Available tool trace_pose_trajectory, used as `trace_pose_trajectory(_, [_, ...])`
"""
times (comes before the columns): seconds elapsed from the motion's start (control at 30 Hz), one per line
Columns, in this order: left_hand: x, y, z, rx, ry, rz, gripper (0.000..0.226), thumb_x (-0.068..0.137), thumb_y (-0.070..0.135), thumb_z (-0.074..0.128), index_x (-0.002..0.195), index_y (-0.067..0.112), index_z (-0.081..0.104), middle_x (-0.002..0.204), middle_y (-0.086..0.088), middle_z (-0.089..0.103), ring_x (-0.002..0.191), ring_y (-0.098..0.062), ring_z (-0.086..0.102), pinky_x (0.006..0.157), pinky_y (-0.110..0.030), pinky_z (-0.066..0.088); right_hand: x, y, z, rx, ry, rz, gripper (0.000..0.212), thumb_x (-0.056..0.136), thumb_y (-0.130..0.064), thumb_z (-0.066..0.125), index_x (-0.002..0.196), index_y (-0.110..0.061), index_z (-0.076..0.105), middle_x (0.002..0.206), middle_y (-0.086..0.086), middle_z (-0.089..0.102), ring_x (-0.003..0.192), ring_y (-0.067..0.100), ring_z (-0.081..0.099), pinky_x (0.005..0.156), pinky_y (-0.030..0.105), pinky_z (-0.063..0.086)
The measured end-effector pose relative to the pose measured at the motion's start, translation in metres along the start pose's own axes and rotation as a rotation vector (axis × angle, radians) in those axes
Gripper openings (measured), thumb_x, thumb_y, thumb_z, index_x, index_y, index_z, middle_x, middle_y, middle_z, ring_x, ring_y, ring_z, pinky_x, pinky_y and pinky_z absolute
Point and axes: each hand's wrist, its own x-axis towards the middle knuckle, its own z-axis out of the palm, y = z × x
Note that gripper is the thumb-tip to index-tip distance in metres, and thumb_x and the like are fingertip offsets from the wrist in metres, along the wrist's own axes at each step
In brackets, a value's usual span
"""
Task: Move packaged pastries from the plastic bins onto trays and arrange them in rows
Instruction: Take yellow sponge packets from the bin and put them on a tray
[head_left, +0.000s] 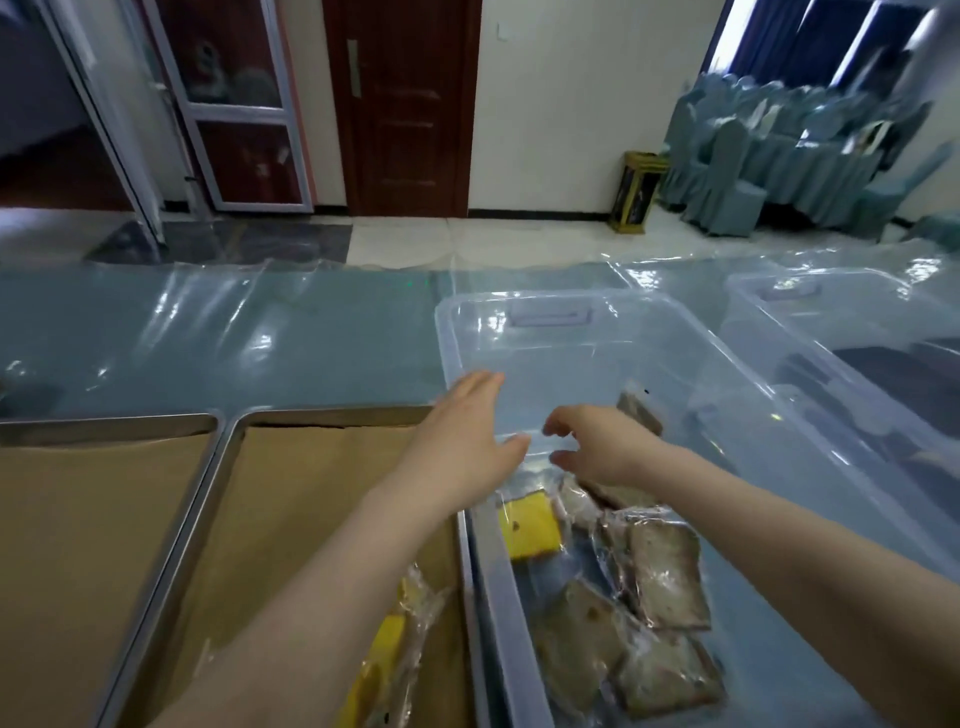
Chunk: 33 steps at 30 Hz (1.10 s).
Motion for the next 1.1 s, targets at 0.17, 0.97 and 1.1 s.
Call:
trace_pose_trajectory(0.17, [0.009,0.007,0.026,0.303,-0.061,-0.102,0.088,0.089,0.059,0.041,0.150,0.016,-0.004,0.158,-0.005,-0.011,0.142,-0.017,-0.020,0.112,-0.034,-0.010,0.051,0.018,0.054,-0.188,-0.291,-0.062,0.068,0.082,-0.047,0.066,0.138,-0.017,0.042,0.136,0.007,0.050,0.122,0.028,0.049,0.099,0.036,0.042])
trace_pose_trajectory(0.97, [-0.064,-0.012,-0.020,-0.456,0.265,-0.115,0.068,0.089,0.044,0.057,0.146,0.035,0.020,0.144,0.019,0.029,0.124,0.004,0.028,0.094,-0.019,0.029,-0.047,-0.063,-0.077,0.817,0.559,0.092,0.025,0.076,-0.017,0.059,0.095,-0.032,0.053,0.083,-0.001,0.061,0.059,0.010,0.055,0.040,0.018,0.039])
trace_pose_trajectory(1.1, [-0.073,-0.015,-0.041,-0.774,0.303,-0.151,0.057,0.088,0.034,0.061,0.139,0.027,0.035,0.133,0.008,0.050,0.104,0.008,0.054,0.083,-0.015,0.044,-0.083,-0.114,-0.083,0.910,0.466,-0.003,0.025,0.082,-0.009,0.062,0.093,-0.030,0.055,0.076,0.000,0.063,0.058,0.009,0.056,0.050,0.025,0.045])
